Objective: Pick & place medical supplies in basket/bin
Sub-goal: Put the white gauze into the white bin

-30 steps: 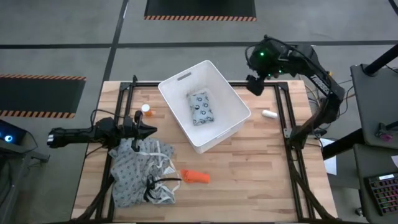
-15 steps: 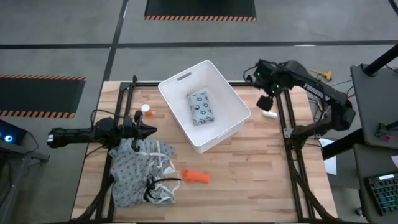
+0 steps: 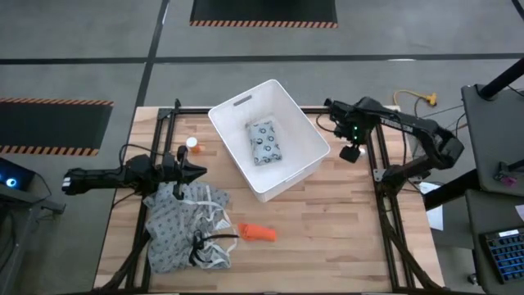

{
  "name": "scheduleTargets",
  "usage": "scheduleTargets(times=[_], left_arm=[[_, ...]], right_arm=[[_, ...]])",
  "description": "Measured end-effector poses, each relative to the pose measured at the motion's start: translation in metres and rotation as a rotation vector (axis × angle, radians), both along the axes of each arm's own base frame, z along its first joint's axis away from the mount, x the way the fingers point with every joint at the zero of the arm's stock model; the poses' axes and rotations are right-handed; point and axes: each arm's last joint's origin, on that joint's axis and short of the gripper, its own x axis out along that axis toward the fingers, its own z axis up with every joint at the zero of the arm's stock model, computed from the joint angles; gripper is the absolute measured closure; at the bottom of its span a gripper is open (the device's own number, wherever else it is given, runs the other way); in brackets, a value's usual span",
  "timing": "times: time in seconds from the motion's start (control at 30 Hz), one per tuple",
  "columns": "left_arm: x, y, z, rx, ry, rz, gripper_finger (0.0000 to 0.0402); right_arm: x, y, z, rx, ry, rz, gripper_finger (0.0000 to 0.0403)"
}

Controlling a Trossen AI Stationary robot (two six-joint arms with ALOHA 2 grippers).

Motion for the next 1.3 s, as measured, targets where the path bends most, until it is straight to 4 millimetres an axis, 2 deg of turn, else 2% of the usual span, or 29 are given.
scheduleTargets(times=[0.17,0.37,0.7,0.87,1.3], left_arm=[[0.0,0.0,0.0,0.0,0.0,0.0,0.0387],[0.0,0.0,0.0,0.0,0.0,0.0,0.0387],[0.0,0.0,0.0,0.0,0.0,0.0,0.0387],[0.0,0.0,0.0,0.0,0.0,0.0,0.0387],[0.0,0.0,0.0,0.0,0.0,0.0,0.0387]], right_arm=[[-0.007,-0.009,-0.023,0.001,0.0,-0.036,0.0125],[-0.008,-0.024,-0.038,-0.039,-0.008,-0.066,0.0124],[-0.003,-0.036,-0.079,0.085,0.123,-0.001,0.0138],[-0.001,-0.039,-0.093,0.098,0.207,0.009,0.0168],[-0.003,-0.043,-0.081,0.023,0.169,-0.094,0.0303]])
